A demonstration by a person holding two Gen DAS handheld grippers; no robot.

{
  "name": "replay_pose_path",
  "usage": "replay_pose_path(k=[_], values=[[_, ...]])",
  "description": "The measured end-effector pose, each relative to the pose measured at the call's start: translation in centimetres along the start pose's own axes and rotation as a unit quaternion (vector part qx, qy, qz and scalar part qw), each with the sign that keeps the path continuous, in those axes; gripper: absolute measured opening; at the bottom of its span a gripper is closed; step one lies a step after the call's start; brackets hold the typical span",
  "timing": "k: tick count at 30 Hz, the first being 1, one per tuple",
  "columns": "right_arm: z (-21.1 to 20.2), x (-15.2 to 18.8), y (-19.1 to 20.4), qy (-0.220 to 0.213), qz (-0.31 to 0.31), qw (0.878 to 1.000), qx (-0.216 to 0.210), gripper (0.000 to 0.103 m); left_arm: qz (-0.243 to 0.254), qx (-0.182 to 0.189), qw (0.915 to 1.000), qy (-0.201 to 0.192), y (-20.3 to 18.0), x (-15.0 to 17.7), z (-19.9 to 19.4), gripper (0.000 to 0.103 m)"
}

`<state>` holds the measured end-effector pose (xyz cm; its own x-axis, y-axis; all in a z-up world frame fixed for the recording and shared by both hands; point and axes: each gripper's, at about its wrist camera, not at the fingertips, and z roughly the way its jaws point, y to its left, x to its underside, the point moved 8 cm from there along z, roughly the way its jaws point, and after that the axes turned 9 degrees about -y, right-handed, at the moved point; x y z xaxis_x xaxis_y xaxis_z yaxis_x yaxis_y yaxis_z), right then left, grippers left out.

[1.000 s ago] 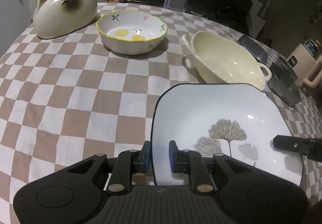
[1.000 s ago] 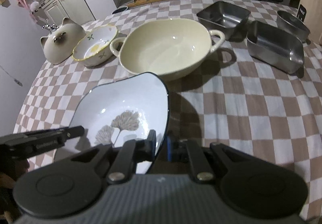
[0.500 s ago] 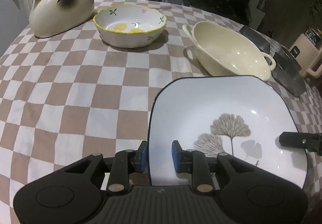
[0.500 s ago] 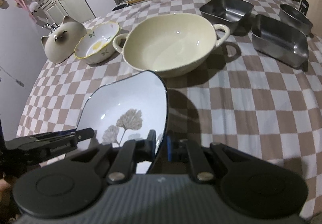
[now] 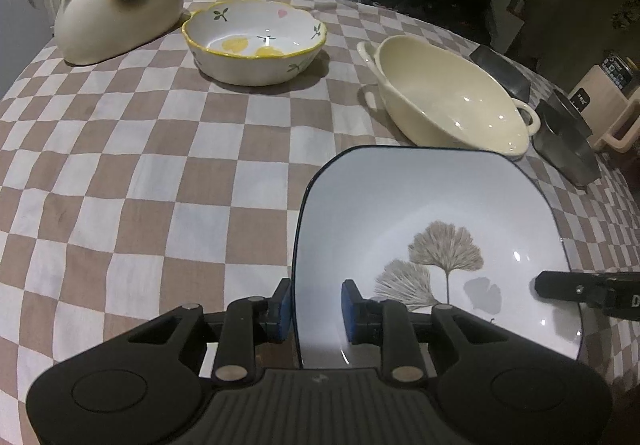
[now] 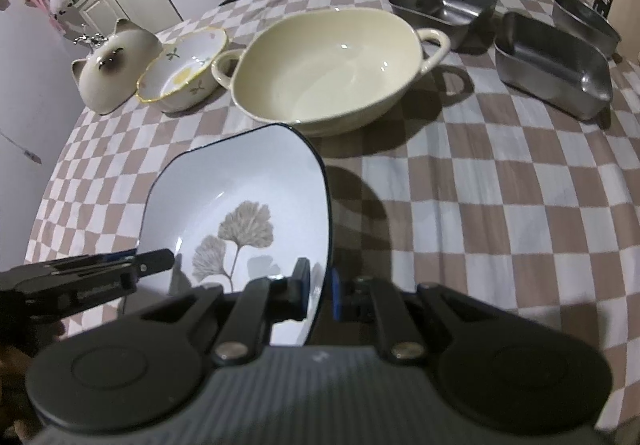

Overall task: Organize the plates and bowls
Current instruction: 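Carry the plate with both grippers toward the cream two-handled bowl, then lower the plate onto the tablecloth and open both grippers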

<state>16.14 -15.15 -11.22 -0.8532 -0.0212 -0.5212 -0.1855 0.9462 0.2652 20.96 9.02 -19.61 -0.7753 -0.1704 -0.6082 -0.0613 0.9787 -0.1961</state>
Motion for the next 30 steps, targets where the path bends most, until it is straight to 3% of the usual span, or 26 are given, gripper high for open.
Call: replay_pose_path(k=[11, 22, 28, 30], values=[[2.0, 1.0, -1.0, 0.034, 0.005, 0.999, 0.023, 0.014, 0.022, 0.013, 0.9997, -0.004, -1.2, 0.0, -0.6, 0.034], [2.2, 1.4, -0.7, 0.024, -0.010, 0.999, 0.028, 0.017, 0.019, 0.029, 0.9993, 0.016, -1.3, -0.1, -0.5, 0.040], [2.1, 1.6, -0.5, 0.019, -0.017, 0.999, 0.023, 0.024, 0.036, 0.035, 0.9986, 0.018, -1.8, 0.2, -0.6, 0.049], [2.1, 1.6, -0.5, 0.020, -0.020, 0.999, 0.024, 0.027, 0.028, 0.041, 0.9983, 0.029, -1.8, 0.5, -0.4, 0.060]])
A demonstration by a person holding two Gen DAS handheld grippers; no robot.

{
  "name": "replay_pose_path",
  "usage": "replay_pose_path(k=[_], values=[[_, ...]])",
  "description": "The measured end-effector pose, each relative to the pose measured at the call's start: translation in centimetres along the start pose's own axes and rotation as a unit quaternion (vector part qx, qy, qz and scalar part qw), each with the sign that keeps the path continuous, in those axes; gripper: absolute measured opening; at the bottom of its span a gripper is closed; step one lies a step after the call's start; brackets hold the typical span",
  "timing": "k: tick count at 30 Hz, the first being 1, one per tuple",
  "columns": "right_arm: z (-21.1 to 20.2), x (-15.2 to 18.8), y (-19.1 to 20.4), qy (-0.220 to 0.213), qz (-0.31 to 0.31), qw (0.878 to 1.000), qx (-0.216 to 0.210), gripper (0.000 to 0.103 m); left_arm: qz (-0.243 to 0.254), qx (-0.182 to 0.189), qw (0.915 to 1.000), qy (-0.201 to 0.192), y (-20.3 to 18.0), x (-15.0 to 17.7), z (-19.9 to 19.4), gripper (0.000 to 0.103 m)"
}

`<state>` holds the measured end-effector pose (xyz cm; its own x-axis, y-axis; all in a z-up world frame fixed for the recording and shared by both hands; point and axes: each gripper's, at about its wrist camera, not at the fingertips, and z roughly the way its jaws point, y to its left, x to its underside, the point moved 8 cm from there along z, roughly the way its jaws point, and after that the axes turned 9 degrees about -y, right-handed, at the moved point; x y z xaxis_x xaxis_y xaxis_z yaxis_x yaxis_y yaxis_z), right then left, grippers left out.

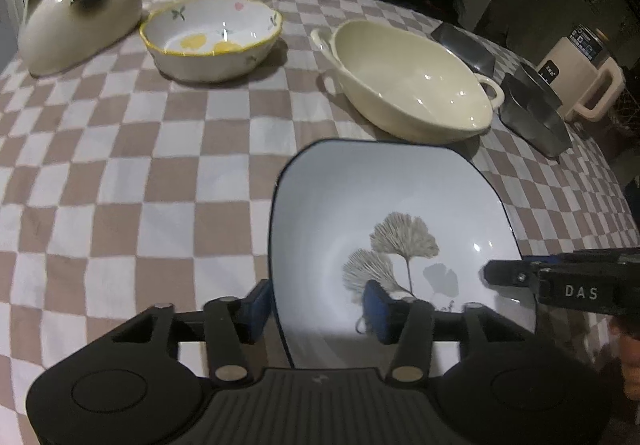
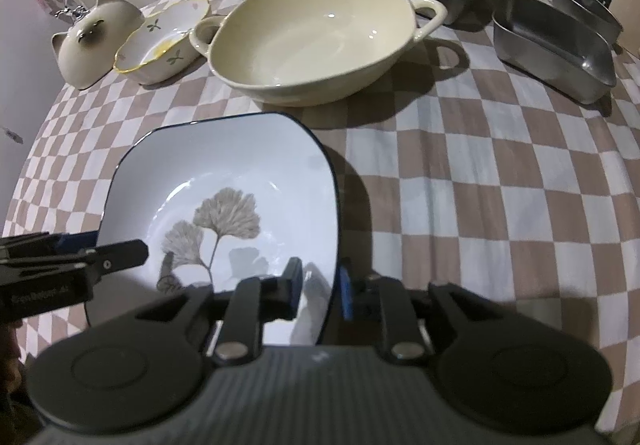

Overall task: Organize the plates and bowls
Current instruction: 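Lower the plate onto the tablecloth and open both grippers, then move both grippers to the handles of the cream two-handled bowl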

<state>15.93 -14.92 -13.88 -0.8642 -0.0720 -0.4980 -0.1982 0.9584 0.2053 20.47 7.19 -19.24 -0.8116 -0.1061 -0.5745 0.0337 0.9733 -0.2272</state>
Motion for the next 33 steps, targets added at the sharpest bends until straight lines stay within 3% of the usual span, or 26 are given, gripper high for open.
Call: replay_pose_path(k=[3, 7, 10, 19, 23, 33], values=[[0.2, 0.2, 0.2, 0.008, -0.007, 1.000, -0.008, 0.037, 0.004, -0.001, 0.9999, 0.010, -0.1, 0.3, 0.3, 0.076], [0.4, 0.5, 0.4, 0.016, -0.014, 1.000, -0.011, 0.039, 0.011, -0.005, 0.9998, 0.016, -0.1, 0.5, 0.4, 0.084], [0.5, 0.5, 0.3, 0.015, -0.013, 1.000, -0.008, 0.047, 0.006, -0.007, 0.9997, 0.020, 0.2, 0.6, 0.5, 0.090], [0.0, 0.1, 0.0, -0.008, -0.015, 1.000, 0.000, 0.079, 0.008, -0.025, 0.9995, 0.019, 1.1, 0.7, 0.3, 0.101], [-0.5, 0.1, -0.1, -0.026, -0.017, 1.000, 0.004, 0.103, 0.002, -0.029, 0.9995, 0.016, 1.3, 0.9, -0.1, 0.103], [-2.1, 0.7, -0.2, -0.034, -0.025, 0.999, -0.007, 0.103, 0.013, -0.035, 0.9993, 0.010, 0.5, 1.0, -1.2, 0.103]])
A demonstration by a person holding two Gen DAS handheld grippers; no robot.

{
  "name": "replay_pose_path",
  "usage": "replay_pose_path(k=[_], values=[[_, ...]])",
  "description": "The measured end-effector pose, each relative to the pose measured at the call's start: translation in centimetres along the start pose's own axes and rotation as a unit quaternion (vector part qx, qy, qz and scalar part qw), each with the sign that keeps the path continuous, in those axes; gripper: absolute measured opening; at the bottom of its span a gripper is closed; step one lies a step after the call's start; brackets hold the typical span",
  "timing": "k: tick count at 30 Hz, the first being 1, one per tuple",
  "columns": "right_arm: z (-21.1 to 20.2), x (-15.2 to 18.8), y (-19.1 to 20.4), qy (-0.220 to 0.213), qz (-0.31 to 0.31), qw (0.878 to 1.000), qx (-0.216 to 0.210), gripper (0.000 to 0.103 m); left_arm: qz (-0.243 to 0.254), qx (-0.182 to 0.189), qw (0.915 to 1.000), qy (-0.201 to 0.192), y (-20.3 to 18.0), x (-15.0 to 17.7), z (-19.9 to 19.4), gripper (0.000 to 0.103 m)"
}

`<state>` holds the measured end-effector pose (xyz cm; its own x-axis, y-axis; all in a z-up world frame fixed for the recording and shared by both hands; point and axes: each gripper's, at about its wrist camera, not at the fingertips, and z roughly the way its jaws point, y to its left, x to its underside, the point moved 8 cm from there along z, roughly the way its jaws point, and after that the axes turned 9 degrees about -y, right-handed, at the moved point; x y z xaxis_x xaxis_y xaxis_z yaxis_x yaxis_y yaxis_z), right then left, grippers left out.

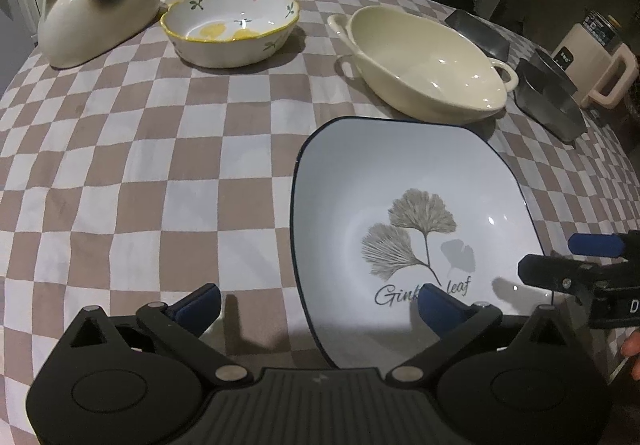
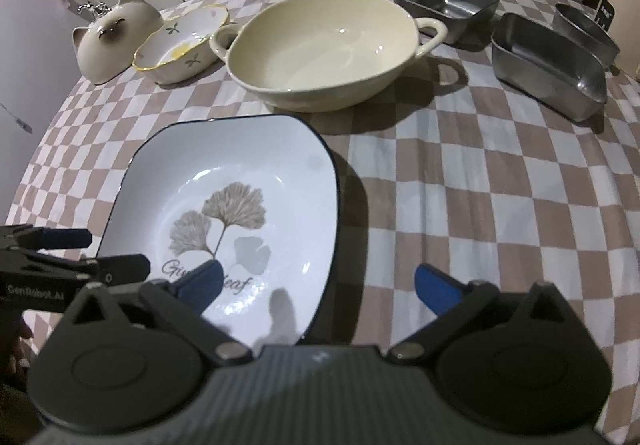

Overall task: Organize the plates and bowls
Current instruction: 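Move both grippers to the handles of the cream two-handled bowl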

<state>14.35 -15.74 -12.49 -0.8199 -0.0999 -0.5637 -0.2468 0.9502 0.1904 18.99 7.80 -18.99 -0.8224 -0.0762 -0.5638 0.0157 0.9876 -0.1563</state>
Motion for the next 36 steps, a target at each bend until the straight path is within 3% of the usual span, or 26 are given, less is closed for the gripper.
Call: replay_pose_path(k=[10, 16, 22, 29, 36], values=[[-2.4, 0.0, -0.8, -0.019, 0.015, 1.000, -0.006, 0.103, 0.007, -0.006, 0.9997, -0.024, -1.0, -0.4, -1.9, 0.103], [-4.5, -0.8, -1.0, -0.052, 0.020, 0.998, -0.007, 0.103, 0.029, -0.014, 0.9968, -0.073, -2.3, -1.8, -4.2, 0.103], [-7.9, -2.6, -1.8, -0.108, 0.025, 0.994, -0.017, 0.103, 0.019, 0.021, 0.9911, -0.130, -4.4, -4.2, -7.9, 0.103], [-10.2, -5.7, -3.9, -0.163, 0.043, 0.986, -0.021, 0.103, 0.018, 0.032, 0.9787, -0.202, -6.5, -7.9, -10.9, 0.103], [-10.2, -9.4, -6.6, -0.200, 0.065, 0.978, -0.018, 0.103, -0.013, 0.058, 0.9766, -0.207, -7.0, -11.1, -9.5, 0.103]])
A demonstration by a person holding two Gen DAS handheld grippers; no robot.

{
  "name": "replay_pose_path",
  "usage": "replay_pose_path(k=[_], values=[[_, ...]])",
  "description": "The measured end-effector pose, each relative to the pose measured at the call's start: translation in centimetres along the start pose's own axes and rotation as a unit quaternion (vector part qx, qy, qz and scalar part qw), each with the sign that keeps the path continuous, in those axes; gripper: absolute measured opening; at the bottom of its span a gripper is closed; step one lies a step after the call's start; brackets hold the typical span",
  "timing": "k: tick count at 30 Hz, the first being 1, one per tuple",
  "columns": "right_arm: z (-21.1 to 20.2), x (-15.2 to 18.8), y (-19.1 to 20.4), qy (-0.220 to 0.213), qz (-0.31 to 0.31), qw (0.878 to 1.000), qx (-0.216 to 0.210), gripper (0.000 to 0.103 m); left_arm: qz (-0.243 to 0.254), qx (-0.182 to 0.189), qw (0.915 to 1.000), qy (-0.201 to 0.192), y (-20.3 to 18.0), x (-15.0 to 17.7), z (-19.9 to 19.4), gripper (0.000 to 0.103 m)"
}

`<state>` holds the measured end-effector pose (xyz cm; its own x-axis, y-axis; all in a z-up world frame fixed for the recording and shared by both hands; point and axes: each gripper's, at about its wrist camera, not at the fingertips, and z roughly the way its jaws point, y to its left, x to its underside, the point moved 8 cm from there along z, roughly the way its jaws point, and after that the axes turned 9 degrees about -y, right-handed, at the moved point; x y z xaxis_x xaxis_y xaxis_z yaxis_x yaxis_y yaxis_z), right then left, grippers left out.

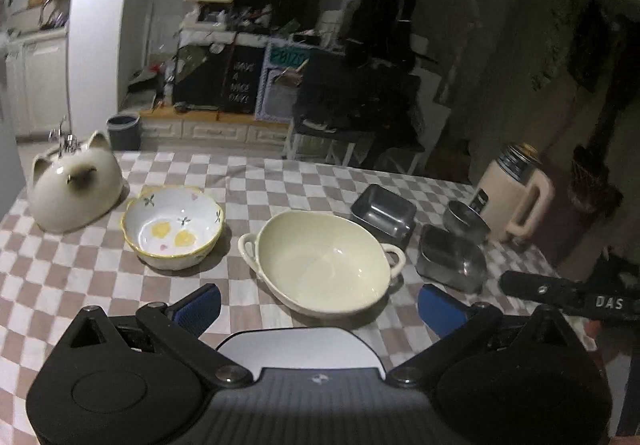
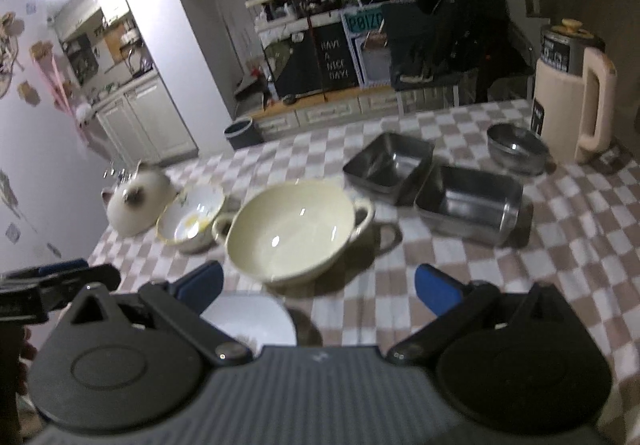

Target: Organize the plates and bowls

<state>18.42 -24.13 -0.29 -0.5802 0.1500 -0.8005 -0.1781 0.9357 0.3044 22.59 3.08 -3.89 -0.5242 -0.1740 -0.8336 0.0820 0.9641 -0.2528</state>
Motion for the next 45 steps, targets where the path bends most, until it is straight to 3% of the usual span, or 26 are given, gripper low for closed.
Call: replay_pose_path(k=[8, 12, 16, 20, 25, 28, 33, 34, 36, 39, 43, 45], values=[[4.3, -2.9, -3.9, -0.015, 0.064, 0.998, 0.013, 0.103, -0.010, 0.019, 0.9997, 0.012, 0.1, -2.1, 4.3, 0.103], [7.2, -4.1, -5.6, -0.032, 0.056, 0.997, 0.032, 0.103, -0.017, 0.004, 0.9997, 0.016, 1.2, -2.5, 6.7, 0.103], [9.7, -4.1, -7.0, -0.057, 0.044, 0.997, 0.043, 0.103, -0.027, -0.021, 0.9981, 0.051, 3.2, -2.0, 9.8, 0.103], [12.2, -3.5, -7.7, -0.037, 0.050, 0.997, 0.050, 0.103, -0.042, -0.050, 0.9957, 0.066, 5.7, -1.2, 12.6, 0.103], [14.3, -3.2, -6.8, 0.002, 0.044, 0.998, 0.038, 0.103, -0.081, -0.055, 0.9911, 0.091, 7.9, -0.1, 15.8, 0.103], [15.1, -2.7, -6.5, 0.023, 0.074, 0.997, 0.022, 0.097, -0.104, -0.060, 0.9874, 0.104, 8.7, 0.6, 17.3, 0.103], [16.5, -1.3, -5.8, 0.076, 0.108, 0.991, -0.001, 0.061, -0.143, -0.046, 0.9847, 0.088, 9.2, 0.4, 18.8, 0.087], [16.7, -1.0, -5.5, 0.084, 0.109, 0.990, -0.003, 0.058, -0.153, -0.040, 0.9836, 0.086, 9.1, 0.3, 19.0, 0.085], [17.1, -0.5, -5.1, 0.096, 0.106, 0.990, -0.004, 0.045, -0.168, -0.036, 0.9814, 0.085, 9.3, 0.2, 19.5, 0.073], [17.5, -0.1, -4.7, 0.106, 0.099, 0.989, -0.004, 0.037, -0.169, -0.043, 0.9807, 0.088, 9.5, 0.3, 20.2, 0.057], [17.8, 0.3, -4.7, 0.116, 0.094, 0.989, 0.002, 0.031, -0.159, -0.042, 0.9814, 0.099, 9.9, 0.6, 20.9, 0.046], [18.2, 0.7, -4.7, 0.127, 0.089, 0.988, 0.011, 0.026, -0.147, -0.040, 0.9825, 0.106, 9.8, 0.9, 21.2, 0.034]])
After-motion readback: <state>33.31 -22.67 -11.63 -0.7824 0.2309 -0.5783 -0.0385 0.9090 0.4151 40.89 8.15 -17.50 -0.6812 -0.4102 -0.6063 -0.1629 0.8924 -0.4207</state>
